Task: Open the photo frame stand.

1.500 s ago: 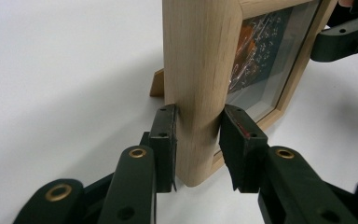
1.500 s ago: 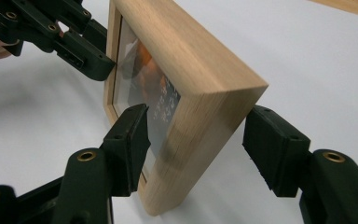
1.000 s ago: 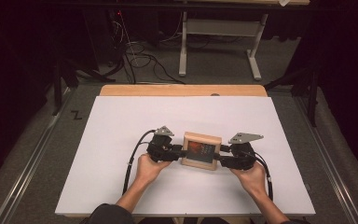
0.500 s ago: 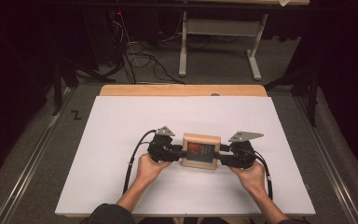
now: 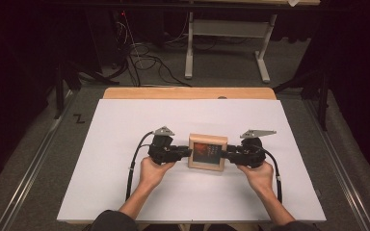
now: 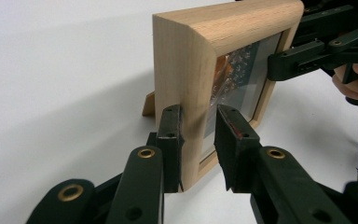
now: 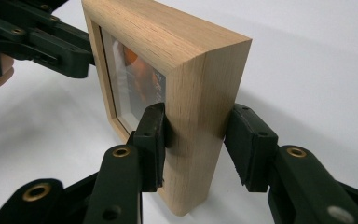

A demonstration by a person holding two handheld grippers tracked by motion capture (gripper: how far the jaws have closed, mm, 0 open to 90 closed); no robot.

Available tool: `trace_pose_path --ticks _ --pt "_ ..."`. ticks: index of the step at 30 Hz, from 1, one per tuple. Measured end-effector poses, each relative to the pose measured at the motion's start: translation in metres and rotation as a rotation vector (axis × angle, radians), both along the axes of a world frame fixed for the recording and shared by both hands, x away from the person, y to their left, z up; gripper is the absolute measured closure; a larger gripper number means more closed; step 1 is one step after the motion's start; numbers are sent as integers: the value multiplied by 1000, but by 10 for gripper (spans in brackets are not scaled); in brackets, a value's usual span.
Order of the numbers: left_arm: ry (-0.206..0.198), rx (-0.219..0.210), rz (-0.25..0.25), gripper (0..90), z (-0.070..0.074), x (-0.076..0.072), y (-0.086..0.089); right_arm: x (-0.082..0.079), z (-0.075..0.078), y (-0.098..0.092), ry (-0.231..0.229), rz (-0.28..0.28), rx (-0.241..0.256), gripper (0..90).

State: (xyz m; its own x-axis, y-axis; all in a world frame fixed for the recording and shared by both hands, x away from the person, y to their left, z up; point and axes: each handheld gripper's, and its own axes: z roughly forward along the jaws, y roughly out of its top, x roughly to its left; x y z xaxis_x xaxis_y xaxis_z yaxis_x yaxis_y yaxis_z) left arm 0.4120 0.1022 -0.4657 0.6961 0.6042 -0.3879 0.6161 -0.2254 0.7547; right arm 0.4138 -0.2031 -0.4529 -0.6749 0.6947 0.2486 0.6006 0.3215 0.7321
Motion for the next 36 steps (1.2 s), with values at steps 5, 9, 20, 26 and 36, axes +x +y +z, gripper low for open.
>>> trace_pose_path --ticks 5,9,20,26,36 --pt "-10 15 2 717 -2 0 -2 1 -1 0 -9 8 -4 596" --pt "-12 37 -7 657 -5 2 -7 0 -1 -2 -5 17 -14 596" --pt "-12 51 -4 593 -9 5 -11 1 -1 -1 -21 26 -19 595" --pt "-20 31 -8 620 -4 2 -10 4 -2 -2 -26 15 -27 588" --pt "-25 49 -23 637 -1 -2 -9 4 -2 0 -61 20 -50 570"
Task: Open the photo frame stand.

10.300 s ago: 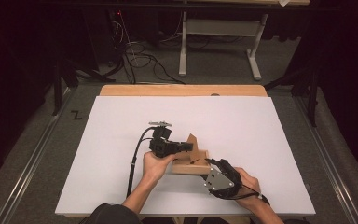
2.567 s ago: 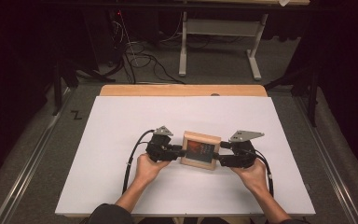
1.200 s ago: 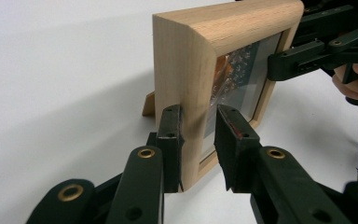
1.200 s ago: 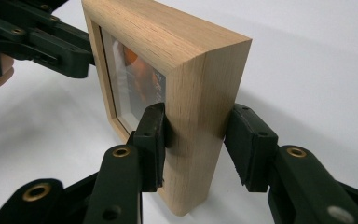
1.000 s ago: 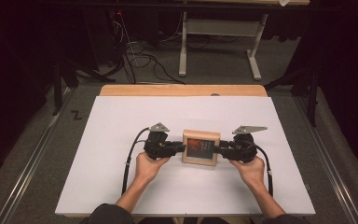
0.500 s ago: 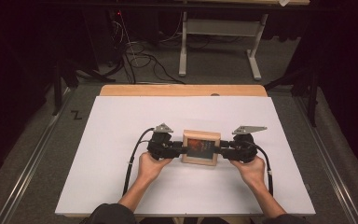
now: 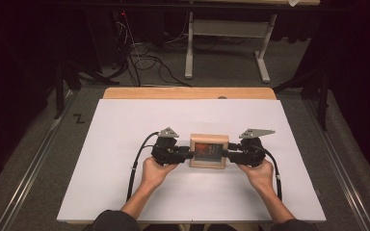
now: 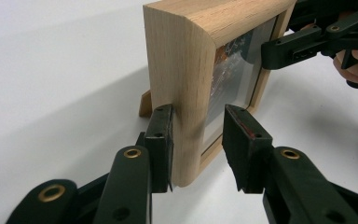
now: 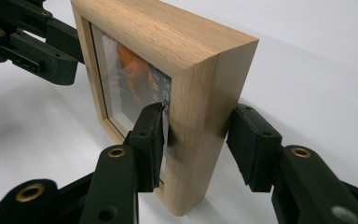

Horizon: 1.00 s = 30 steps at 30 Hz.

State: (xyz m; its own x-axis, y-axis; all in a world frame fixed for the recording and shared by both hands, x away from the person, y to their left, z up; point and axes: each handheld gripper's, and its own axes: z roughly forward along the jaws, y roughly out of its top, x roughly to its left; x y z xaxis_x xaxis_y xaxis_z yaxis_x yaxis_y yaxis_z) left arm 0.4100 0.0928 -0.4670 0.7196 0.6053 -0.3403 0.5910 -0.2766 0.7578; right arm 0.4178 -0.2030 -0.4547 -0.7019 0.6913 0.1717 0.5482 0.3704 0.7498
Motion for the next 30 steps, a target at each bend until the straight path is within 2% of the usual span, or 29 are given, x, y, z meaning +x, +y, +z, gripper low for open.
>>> trace_pose_path --ticks 11,13,14,16,20,22,30 --pt "6 -6 -16 639 -1 -2 2 -3 1 1 -10 12 -15 570" --pt "-5 6 -6 620 -2 -1 1 -2 0 1 -12 17 -16 579" --pt "-5 14 6 557 -5 1 0 -2 -1 1 -2 19 -13 580" --pt "-11 28 16 524 -8 3 -2 -2 -1 1 -4 21 -14 580" --pt "-7 15 25 495 -12 8 -6 -1 -2 1 -4 25 -11 580" --pt "-2 -1 21 496 -14 10 -7 0 -2 0 -2 27 -8 580" --pt "18 -10 11 546 -14 10 -6 3 -3 0 14 18 7 556"
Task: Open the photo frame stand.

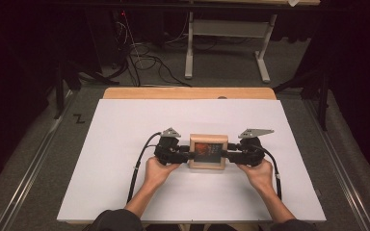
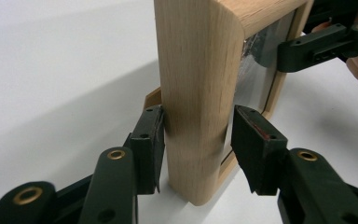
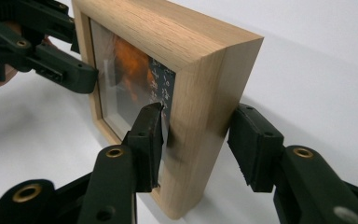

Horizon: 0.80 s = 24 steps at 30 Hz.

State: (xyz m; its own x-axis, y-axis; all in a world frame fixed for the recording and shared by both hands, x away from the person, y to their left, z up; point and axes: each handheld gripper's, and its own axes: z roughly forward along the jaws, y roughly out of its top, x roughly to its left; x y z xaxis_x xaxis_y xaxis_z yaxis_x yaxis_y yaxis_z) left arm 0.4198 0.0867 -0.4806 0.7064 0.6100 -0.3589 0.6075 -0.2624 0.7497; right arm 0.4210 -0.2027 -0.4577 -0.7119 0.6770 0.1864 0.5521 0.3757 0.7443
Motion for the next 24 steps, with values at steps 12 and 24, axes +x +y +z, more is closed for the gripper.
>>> trace_pose_path --ticks 12,24 --pt "-3 47 -24 564 1 -6 0 -2 1 3 -7 3 -7 540" --pt "-32 86 -9 506 1 -8 -1 -6 2 5 -13 1 -13 492"
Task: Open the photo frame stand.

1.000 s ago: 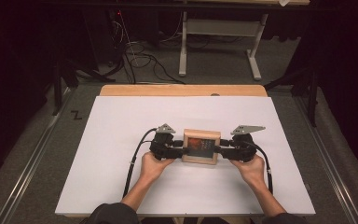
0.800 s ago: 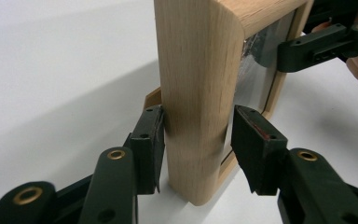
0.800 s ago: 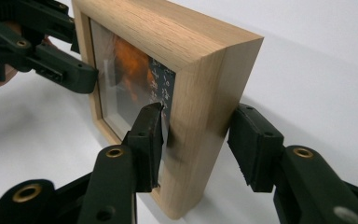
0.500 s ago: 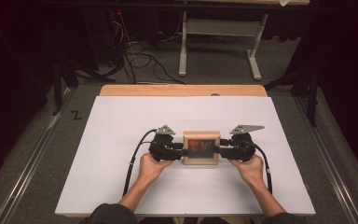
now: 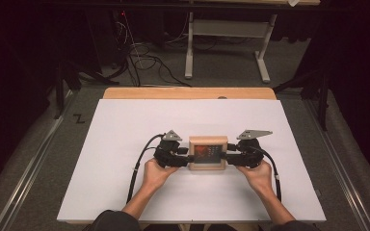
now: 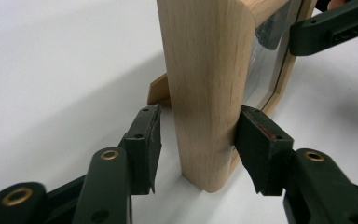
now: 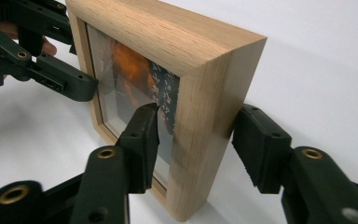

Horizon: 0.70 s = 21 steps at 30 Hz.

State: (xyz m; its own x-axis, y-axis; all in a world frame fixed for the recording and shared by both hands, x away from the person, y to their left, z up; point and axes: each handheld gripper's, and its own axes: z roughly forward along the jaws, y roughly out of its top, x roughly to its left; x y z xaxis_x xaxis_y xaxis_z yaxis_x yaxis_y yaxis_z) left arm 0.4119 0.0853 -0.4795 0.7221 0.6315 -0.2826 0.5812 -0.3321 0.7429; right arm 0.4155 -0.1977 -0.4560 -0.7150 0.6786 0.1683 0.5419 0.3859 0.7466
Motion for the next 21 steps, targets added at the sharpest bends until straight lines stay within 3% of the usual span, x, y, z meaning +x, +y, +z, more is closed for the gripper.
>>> trace_pose_path --ticks 9,16,21 --pt "-32 -2 22 454 7 -6 1 -5 5 -2 -31 -11 10 407" --pt "-41 -25 36 439 10 -7 3 -14 12 -7 -117 -57 -14 380" --pt "-54 -49 37 435 15 -10 6 -17 15 -10 -134 -67 -10 378"
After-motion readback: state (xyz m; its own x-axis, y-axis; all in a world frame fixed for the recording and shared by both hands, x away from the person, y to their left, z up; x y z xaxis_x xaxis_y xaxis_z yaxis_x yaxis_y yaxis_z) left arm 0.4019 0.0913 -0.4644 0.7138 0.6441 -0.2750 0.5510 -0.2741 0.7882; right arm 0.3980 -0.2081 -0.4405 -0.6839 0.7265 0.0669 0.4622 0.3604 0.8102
